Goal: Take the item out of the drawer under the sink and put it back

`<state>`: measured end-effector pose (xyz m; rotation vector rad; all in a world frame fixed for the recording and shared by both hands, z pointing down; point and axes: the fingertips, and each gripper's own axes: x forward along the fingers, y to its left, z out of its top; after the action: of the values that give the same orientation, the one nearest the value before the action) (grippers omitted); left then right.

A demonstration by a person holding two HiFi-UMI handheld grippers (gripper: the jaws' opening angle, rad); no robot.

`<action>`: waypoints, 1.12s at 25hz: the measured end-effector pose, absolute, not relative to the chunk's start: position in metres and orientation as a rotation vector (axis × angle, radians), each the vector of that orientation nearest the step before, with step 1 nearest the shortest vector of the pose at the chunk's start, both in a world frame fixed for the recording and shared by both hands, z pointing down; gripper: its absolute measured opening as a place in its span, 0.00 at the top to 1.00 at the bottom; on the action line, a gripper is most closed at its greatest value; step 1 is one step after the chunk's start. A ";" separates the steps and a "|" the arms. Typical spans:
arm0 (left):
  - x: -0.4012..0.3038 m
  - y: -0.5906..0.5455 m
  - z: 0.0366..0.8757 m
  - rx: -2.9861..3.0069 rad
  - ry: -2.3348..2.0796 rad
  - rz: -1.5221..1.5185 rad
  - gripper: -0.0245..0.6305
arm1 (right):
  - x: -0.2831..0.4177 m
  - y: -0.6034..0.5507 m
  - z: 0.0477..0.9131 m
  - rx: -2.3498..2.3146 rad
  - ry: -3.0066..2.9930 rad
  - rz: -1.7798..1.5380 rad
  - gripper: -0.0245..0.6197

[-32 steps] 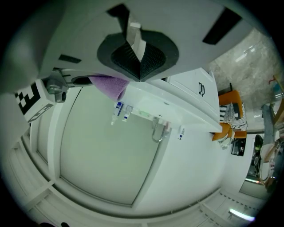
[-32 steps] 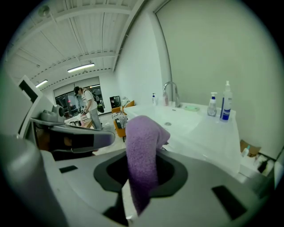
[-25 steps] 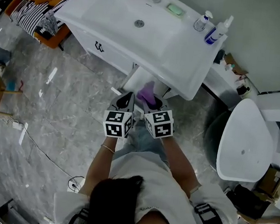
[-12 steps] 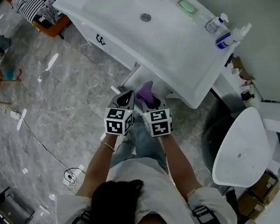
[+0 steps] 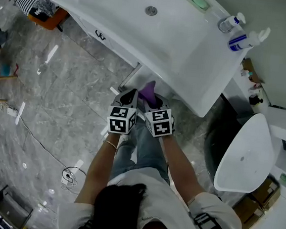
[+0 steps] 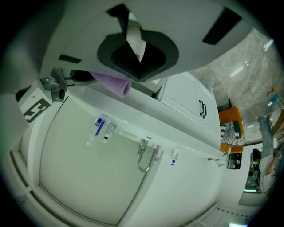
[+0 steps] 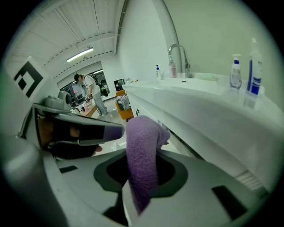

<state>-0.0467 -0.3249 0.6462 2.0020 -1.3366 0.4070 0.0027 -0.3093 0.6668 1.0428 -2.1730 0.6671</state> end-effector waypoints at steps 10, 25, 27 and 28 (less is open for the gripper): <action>-0.047 -0.344 0.708 1.911 -1.337 0.431 0.96 | 0.008 -0.333 0.734 1.014 -2.107 0.653 0.80; -0.045 -0.372 0.764 1.868 -1.264 0.476 0.96 | 0.009 -0.361 0.799 1.045 -2.103 0.697 0.79; -0.043 -0.374 0.765 1.865 -1.264 0.480 0.96 | 0.009 -0.360 0.808 1.032 -2.072 0.716 0.79; -0.043 -0.375 0.766 1.863 -1.264 0.480 0.96 | 0.010 -0.360 0.813 1.028 -2.058 0.728 0.79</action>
<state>-0.0428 -0.3747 0.7659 1.8627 -1.2635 0.4803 0.0097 -0.3595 0.8131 1.0283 -2.0577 0.7277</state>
